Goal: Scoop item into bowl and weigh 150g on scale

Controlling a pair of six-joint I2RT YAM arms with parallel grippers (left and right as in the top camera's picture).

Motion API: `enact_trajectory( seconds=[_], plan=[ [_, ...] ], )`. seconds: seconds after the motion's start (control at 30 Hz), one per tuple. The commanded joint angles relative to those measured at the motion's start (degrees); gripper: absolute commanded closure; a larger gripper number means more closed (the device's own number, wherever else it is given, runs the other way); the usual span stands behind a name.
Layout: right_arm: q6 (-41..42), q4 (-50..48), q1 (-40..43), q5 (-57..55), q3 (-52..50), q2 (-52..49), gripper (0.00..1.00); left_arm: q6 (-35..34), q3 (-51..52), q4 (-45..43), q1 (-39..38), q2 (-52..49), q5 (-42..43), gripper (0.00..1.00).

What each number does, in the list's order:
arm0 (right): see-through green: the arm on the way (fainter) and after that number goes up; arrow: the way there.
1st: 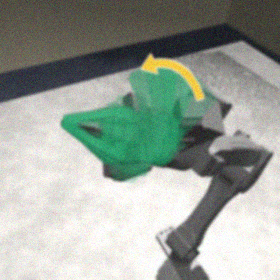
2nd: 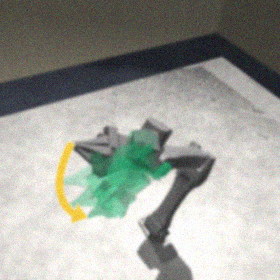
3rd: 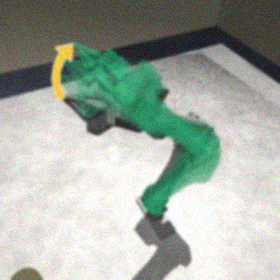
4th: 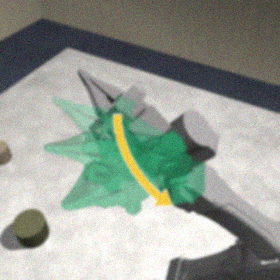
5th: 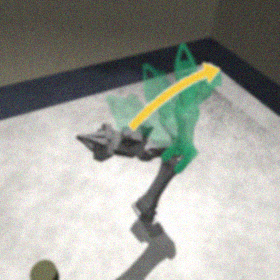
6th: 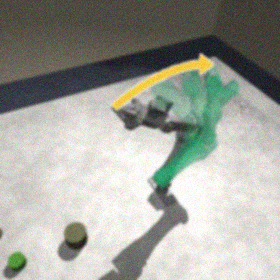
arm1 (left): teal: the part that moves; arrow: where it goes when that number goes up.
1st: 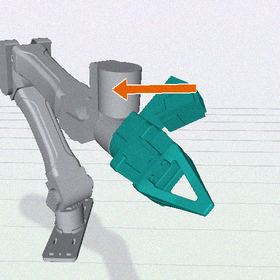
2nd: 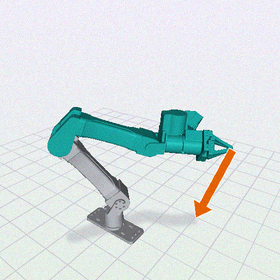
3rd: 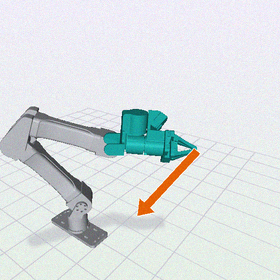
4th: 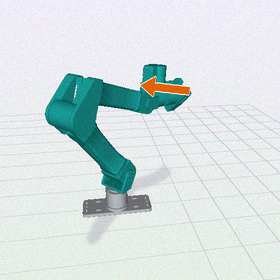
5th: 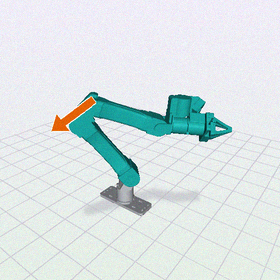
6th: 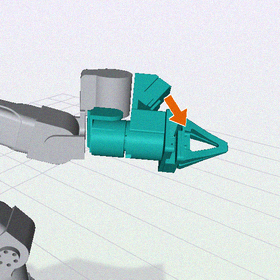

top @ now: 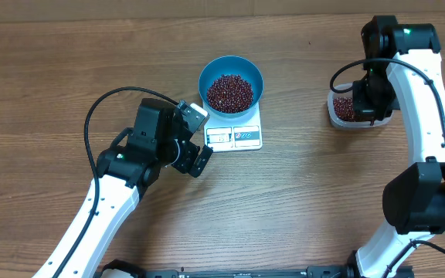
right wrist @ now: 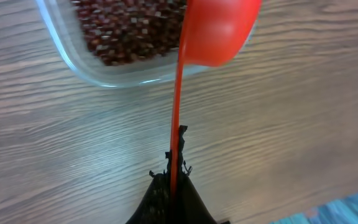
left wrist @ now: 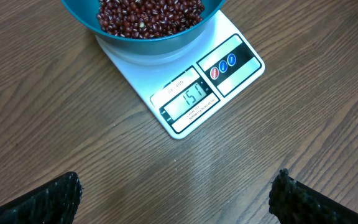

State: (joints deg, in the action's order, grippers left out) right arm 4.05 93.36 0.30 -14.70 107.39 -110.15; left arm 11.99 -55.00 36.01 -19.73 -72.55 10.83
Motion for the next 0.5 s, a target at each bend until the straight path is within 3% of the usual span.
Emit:
enact_trajectory(
  seconds=[0.0,0.47],
  plan=[
    [-1.7,-0.8,0.0,3.3,1.4,0.2,0.96,-0.6,0.1,0.0,0.2,-0.3,-0.3,0.0],
    [-13.2,-5.5,-2.6,25.8,12.3,0.2,0.96,-0.6,0.1,-0.1,0.2,-0.3,-0.3,0.0]
  ],
)
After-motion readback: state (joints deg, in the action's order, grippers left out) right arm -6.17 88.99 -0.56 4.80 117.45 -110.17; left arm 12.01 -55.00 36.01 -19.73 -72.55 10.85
